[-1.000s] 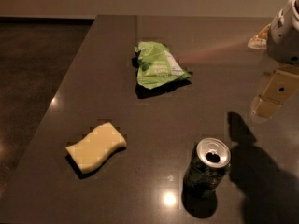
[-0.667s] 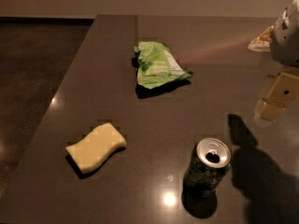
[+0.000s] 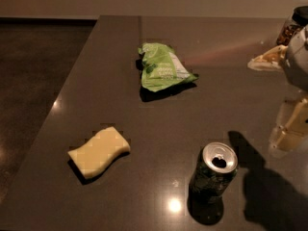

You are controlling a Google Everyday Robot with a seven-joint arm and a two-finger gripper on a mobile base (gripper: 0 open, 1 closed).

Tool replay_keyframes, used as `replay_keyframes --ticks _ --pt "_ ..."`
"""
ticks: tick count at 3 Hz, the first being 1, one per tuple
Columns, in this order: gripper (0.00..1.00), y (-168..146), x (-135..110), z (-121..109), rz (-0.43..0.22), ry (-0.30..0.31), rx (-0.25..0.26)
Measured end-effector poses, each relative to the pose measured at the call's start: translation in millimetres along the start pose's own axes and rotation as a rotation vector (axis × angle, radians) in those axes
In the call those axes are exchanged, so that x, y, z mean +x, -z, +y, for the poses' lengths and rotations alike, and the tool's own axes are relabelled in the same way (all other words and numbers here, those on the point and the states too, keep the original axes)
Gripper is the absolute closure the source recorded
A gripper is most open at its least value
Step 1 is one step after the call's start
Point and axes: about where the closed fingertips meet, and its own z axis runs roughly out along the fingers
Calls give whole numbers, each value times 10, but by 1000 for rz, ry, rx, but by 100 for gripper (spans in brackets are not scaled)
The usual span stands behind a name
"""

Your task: Move green can near sponge

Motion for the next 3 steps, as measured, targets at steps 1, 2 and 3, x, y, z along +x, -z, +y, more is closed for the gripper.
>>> replay_keyframes --ticks 1,2,3 --pt "0 -243 -159 322 -104 67 -81" --pt "0 -389 -292 520 -174 111 -139" --pt "0 -536 -414 711 -230 145 -195"
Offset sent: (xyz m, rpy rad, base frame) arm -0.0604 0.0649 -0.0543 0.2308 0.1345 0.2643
